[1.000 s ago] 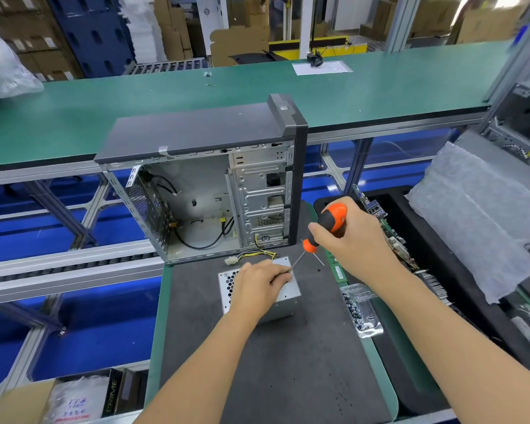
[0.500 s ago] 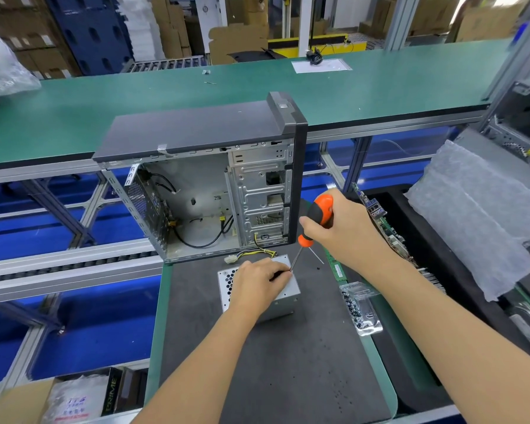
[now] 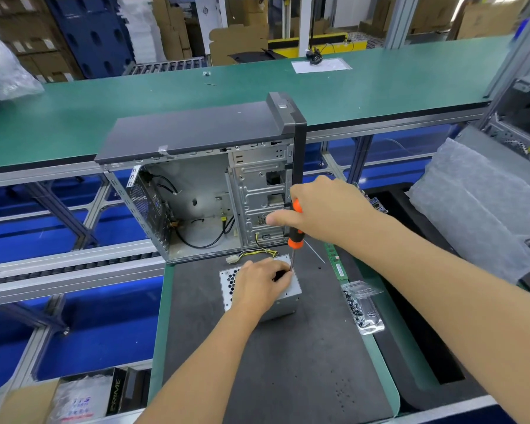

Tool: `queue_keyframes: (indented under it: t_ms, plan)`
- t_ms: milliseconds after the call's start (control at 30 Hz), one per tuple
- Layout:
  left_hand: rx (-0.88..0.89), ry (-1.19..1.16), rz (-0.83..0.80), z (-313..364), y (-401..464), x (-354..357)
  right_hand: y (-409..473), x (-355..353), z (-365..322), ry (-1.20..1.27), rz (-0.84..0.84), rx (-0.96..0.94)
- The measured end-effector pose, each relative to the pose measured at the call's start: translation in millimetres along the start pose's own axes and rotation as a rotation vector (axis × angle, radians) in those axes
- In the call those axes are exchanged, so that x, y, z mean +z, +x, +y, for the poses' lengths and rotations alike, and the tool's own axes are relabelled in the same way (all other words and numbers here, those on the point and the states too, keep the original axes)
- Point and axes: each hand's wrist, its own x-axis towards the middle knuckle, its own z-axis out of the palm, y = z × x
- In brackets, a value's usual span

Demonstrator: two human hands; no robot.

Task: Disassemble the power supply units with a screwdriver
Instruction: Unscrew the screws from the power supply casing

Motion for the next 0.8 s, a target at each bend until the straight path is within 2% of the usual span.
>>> queue_keyframes:
  t_ms: [200, 367, 433, 500, 567, 667, 733, 800]
  plan:
    - [-0.04, 0.146, -0.177, -6.5, 1.6, 3.7, 11.1, -13.5, -13.4, -0.035, -0.214, -0.103]
    - [0.019, 0.149, -0.124, -6.5, 2.0, 4.2, 9.9, -24.8, 0.9, 0.064, -0.394, -0.168]
    - [0.022, 0.168, -0.121, -7.1, 2.2, 4.2, 7.3, -27.9, -0.5, -0.137, -0.367, -0.117]
    - [0.012, 0.167, -0.128, -8.0, 1.5, 4.9, 7.3, -28.3, -5.2, -0.381, -0.241, -0.198]
    - [0.015, 0.158, -0.128, -7.8, 0.9, 5.7, 7.0, -25.9, -5.9, -0.299, -0.235, -0.24]
    - [0.024, 0.15, -0.111, -7.1, 0.4, 5.4, 6.3, -24.4, -5.3, -0.052, -0.343, -0.252]
    - [0.025, 0.135, -0.112, -7.1, 0.0, 5.0, 6.1, -25.9, -4.8, -0.126, -0.358, -0.2]
    - [0.007, 0.104, -0.128, -7.6, -0.9, 4.2, 8.5, -24.6, -3.1, -0.345, -0.32, -0.279]
